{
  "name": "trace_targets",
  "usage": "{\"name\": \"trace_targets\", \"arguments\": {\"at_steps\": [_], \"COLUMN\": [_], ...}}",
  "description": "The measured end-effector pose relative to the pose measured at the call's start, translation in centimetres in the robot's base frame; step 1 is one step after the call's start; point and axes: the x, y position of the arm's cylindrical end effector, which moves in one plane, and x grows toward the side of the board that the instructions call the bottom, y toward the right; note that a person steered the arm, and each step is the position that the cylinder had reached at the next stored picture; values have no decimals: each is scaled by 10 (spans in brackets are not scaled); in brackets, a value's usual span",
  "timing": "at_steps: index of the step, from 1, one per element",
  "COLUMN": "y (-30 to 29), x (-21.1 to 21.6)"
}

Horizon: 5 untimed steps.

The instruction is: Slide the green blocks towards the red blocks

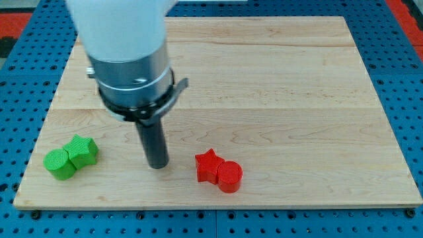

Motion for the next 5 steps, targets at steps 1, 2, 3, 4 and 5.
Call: {"name": "trace_targets", "arguments": {"at_steps": [1, 2, 3, 4, 5], "y": [-1, -14, -43, -80, -95], "x": [-14, -2, 3, 24, 29]}}
